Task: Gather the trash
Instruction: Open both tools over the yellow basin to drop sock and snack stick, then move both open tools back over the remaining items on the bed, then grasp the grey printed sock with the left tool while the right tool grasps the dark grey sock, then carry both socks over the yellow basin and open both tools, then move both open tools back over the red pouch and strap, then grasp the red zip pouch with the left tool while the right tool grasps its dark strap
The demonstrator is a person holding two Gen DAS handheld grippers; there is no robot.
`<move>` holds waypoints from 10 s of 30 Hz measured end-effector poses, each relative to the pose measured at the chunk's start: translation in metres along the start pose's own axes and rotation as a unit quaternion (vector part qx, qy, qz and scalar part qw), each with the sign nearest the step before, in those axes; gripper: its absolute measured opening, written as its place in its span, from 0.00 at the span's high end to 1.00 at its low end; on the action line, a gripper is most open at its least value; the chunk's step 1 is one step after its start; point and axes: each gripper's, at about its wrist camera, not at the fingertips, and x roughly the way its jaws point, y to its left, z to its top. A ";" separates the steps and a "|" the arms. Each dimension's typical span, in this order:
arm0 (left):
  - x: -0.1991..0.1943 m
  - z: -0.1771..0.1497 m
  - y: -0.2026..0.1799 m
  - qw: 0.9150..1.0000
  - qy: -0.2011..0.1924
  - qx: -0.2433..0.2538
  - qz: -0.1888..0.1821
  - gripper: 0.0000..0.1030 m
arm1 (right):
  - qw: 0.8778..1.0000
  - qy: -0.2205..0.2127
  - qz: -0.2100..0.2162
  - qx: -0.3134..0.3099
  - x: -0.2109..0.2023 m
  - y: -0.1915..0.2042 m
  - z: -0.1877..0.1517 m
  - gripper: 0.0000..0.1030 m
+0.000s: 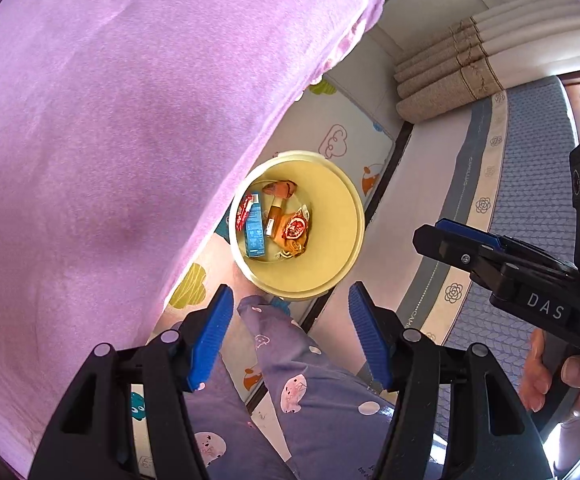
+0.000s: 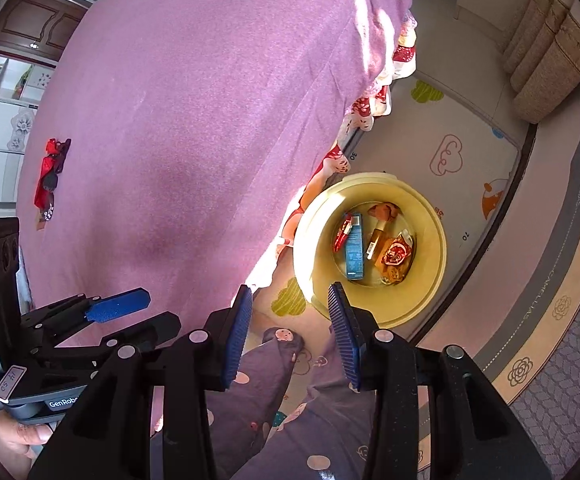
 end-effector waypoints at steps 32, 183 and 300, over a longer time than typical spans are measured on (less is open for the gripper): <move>-0.192 -0.090 0.348 0.930 -0.213 -0.298 0.009 0.40 | 0.959 0.042 0.063 -0.273 0.093 0.392 0.021 0.62; 0.069 0.023 -0.035 0.998 0.056 0.006 -0.034 0.69 | 0.996 0.036 0.022 0.084 0.014 -0.077 -0.004 0.62; -0.176 0.052 0.650 0.744 -0.284 -0.580 -0.171 0.98 | 0.961 0.091 0.047 -0.259 0.287 0.559 0.252 0.90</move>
